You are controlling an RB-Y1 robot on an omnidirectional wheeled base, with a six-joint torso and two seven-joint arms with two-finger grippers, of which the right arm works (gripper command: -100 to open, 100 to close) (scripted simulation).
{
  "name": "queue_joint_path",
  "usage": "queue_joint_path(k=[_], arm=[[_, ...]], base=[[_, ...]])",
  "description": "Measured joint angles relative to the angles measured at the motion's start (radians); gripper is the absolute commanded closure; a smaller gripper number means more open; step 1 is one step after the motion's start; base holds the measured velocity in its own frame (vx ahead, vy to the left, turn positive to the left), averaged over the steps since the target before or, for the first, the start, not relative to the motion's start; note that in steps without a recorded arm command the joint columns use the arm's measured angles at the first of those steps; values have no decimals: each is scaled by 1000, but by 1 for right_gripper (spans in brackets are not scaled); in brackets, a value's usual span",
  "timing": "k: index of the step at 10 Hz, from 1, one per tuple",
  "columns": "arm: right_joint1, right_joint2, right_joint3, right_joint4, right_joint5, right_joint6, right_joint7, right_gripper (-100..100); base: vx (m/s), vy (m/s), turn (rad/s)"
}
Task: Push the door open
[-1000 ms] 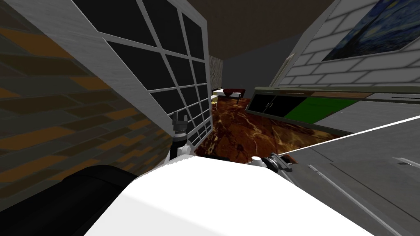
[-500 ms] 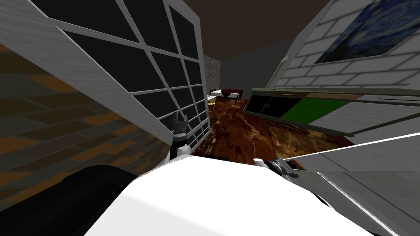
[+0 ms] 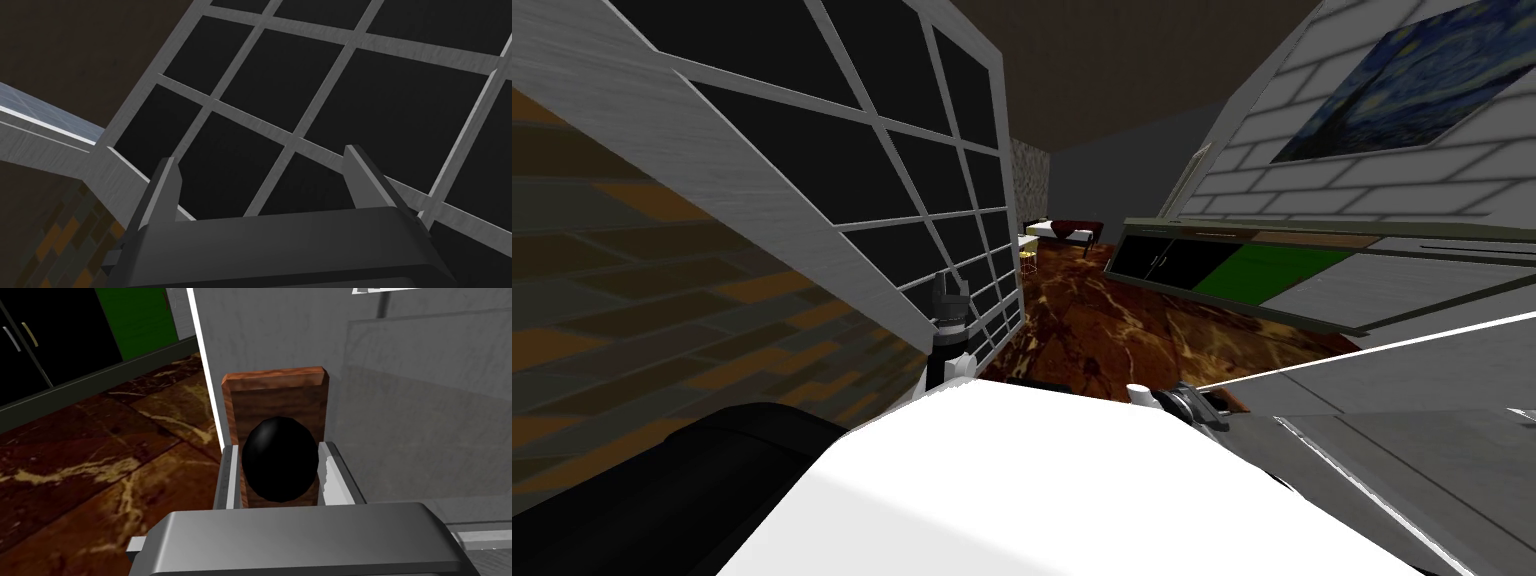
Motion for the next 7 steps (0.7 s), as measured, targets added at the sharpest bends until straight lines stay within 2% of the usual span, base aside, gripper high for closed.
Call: queue_joint_path(k=[1,2,3,4,5,7], arm=[[38,6,2,-59,1,11,40,100],[54,2,4,-93,1,16,67,100],[45,-7,3,-71,0,9,64,100],[49,-8,-1,-74,-4,2,65,100],[65,-5,-7,-108,-9,5,79,100],[63,-16,-15,-95,-16,6,77,100]], base=[[3,19,-17],[74,-44,-56],[108,-77,-37],[66,-51,-5],[120,-78,-46],[78,-76,-31]])
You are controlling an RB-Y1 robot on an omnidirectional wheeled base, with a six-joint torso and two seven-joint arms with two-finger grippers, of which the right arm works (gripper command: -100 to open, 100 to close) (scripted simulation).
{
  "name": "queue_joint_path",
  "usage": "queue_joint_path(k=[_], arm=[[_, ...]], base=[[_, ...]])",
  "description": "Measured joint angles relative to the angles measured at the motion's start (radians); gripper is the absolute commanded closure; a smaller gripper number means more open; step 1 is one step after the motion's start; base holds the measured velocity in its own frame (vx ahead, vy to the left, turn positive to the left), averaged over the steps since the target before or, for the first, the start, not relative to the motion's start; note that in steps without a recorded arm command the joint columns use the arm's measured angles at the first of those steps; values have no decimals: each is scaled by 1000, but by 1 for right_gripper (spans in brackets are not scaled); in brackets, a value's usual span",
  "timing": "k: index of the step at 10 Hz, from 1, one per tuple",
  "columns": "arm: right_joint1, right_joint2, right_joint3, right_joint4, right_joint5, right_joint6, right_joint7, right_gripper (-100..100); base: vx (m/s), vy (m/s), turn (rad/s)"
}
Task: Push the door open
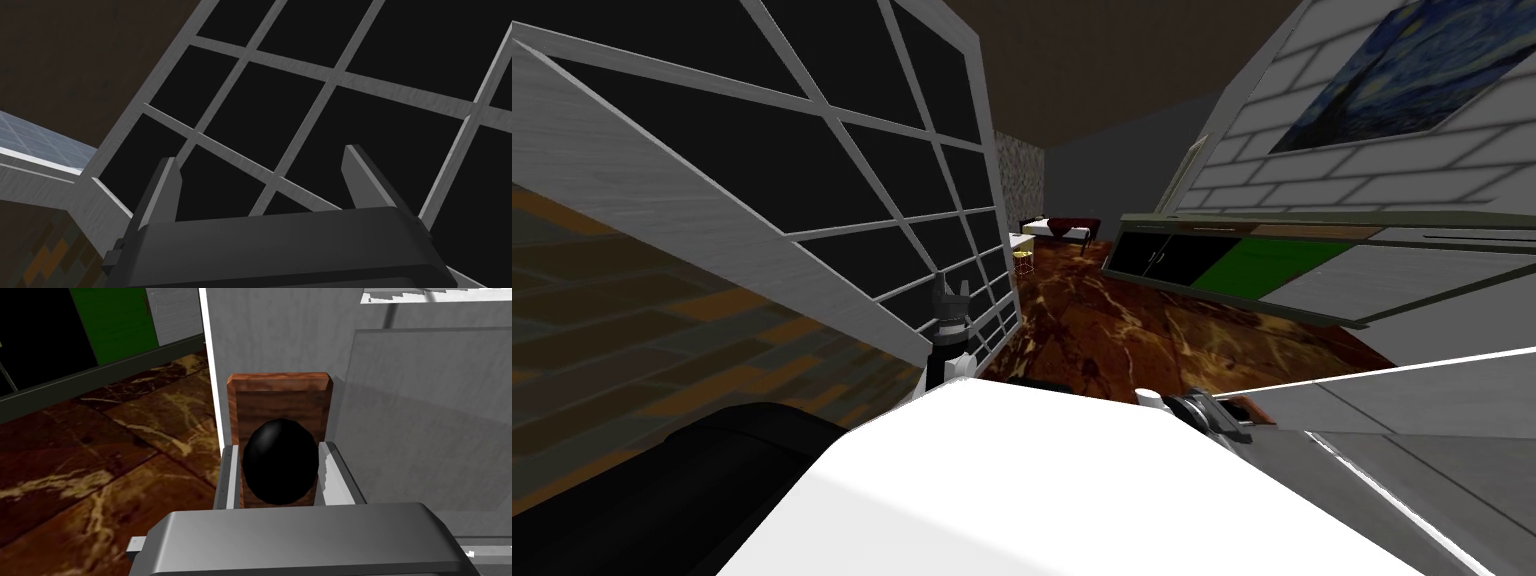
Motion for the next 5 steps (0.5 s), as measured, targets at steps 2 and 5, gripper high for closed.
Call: queue_joint_path(k=[2,5], arm=[[-13,-9,-6,47,-9,-12,-22,100],[-4,-10,-20,41,-26,-21,-16,100]], base=[[77,-105,-15],[75,-96,-25]])
